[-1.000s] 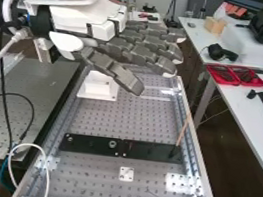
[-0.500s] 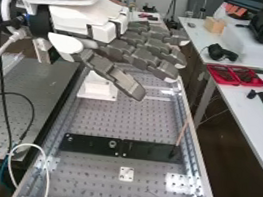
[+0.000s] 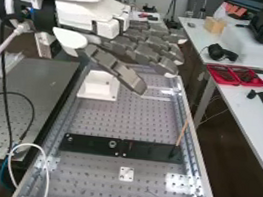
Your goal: Grab the larger nut and place it in the white container
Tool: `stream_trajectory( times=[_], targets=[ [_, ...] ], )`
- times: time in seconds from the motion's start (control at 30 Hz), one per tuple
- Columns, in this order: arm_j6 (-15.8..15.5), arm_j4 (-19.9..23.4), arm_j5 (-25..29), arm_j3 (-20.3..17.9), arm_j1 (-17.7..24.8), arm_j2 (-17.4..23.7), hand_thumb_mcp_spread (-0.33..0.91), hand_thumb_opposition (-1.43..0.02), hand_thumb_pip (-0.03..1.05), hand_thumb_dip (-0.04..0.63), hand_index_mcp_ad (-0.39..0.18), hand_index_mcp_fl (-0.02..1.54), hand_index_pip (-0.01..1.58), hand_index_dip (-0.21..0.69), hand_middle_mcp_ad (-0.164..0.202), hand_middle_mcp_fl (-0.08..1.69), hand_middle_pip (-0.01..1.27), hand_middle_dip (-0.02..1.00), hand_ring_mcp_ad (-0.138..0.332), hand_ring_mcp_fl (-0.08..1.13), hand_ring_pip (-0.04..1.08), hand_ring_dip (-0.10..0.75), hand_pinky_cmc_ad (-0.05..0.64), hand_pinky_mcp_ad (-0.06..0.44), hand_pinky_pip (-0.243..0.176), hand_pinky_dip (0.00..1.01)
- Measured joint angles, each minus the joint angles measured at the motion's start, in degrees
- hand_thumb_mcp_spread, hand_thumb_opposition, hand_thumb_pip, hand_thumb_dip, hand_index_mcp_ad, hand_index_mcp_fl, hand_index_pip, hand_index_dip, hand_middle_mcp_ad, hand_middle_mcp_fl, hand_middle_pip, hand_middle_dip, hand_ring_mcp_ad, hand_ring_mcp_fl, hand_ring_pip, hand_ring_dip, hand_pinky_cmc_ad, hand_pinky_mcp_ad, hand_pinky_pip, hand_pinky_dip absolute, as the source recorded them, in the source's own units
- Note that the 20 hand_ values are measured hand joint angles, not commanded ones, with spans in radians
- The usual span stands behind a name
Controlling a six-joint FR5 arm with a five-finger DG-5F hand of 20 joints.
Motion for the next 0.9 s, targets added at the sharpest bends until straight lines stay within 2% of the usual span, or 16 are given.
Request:
stream_trajectory(
  times=[0.3, 0.67, 0.8, 0.9],
  targets=[
    [-0.8, -4.6, -0.6, 0.2, 1.1, 1.5, 0.06, -0.76, 0.67, 0.11, -0.134, 0.06, 0.12, -0.101, 0.072, 0.0, 0.13, 0.24, 0.178, 0.0, 0.09, 0.119, 0.417, 0.33, -0.11, 0.54],
    [-1.1, -4.0, -2.0, -1.4, 2.0, 3.8, 0.09, -0.76, 0.65, 0.11, -0.134, 0.06, 0.12, -0.075, 0.072, 0.0, 0.13, 0.24, 0.178, 0.0, 0.09, 0.119, 0.414, 0.33, -0.11, 0.54],
    [-1.5, -3.8, -2.9, -1.2, 2.5, 4.2, 0.09, -0.76, 0.61, 0.11, -0.145, 0.06, 0.12, -0.068, 0.068, 0.0, 0.13, 0.24, 0.178, 0.0, 0.09, 0.119, 0.414, 0.33, -0.11, 0.54],
    [-1.6, -3.7, -2.9, -1.2, 2.7, 4.2, 0.09, -0.76, 0.61, 0.11, -0.126, 0.06, 0.12, -0.054, 0.075, 0.0, 0.13, 0.24, 0.18, 0.0, 0.09, 0.119, 0.419, 0.326, -0.11, 0.54]
  ],
)
